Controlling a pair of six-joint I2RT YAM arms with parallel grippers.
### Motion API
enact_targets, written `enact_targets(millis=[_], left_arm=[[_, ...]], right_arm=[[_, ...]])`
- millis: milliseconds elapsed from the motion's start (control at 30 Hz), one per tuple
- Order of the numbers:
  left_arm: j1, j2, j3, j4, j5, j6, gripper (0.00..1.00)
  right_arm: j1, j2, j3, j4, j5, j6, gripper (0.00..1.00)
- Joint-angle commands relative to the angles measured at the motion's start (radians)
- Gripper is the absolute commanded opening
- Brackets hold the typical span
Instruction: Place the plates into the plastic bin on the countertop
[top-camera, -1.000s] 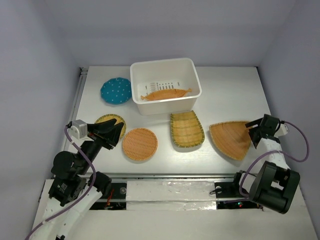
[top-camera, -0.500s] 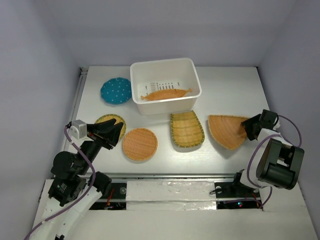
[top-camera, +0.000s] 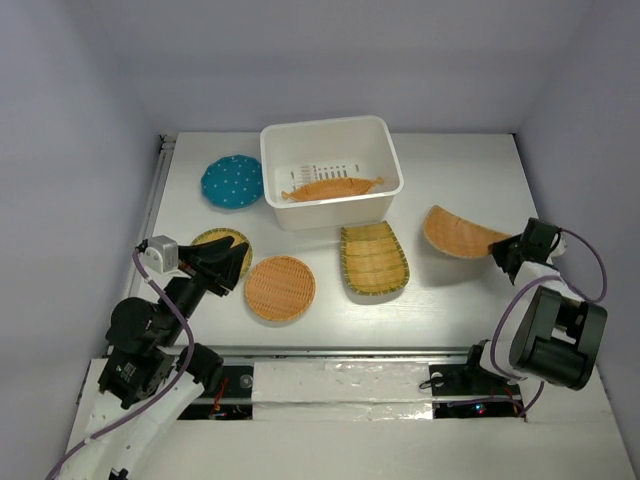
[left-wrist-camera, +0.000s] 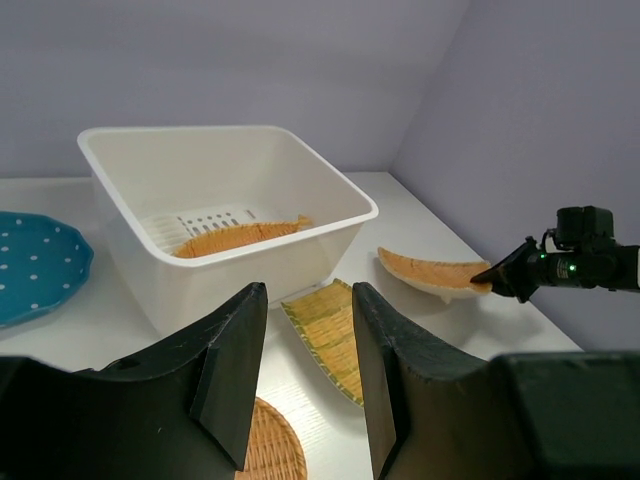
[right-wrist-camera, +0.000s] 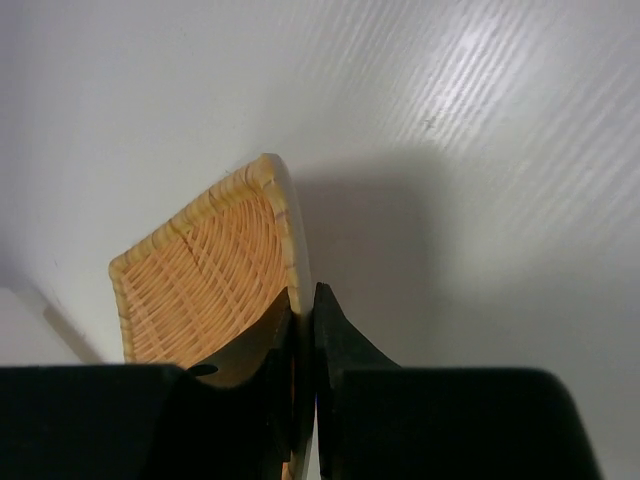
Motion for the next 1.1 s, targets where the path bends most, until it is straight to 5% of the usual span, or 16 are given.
enact_targets(millis=[0, 133, 300, 433, 833, 1067], left_arm=[[-0.005, 0.023, 0.023, 0.031, -0.011, 0.011, 0.37], [-0.005, 0.043, 0.025, 0.029, -0.016, 0.013, 0.37], [-0.005, 0.074, 0.025, 0.026, -0.015, 0.013, 0.37], [0.005, 0.111, 0.026, 0.028, -0.015, 0.013, 0.36], [0.109, 0.233, 0.025, 0.023, -0.027, -0.009, 0.35], [0.175, 0.281, 0.028, 0.018, -0.027, -0.013, 0.14]], right_arm=[[-0.002, -0.123, -0.002, 0.006, 0.046, 0.012, 0.00], [-0.002, -0.275, 0.075, -0.076, 0.082, -0.026, 0.00], [0.020, -0.440, 0.207, -0.119, -0.066, -0.065, 0.00], [0.231, -0.448, 0.394, -0.128, -0.068, -0.065, 0.00], [0.666, 0.157, 0.950, -0.002, -0.019, -0.125, 0.00], [0.735, 0.483, 1.173, -0.064, -0.039, -0.149, 0.00]])
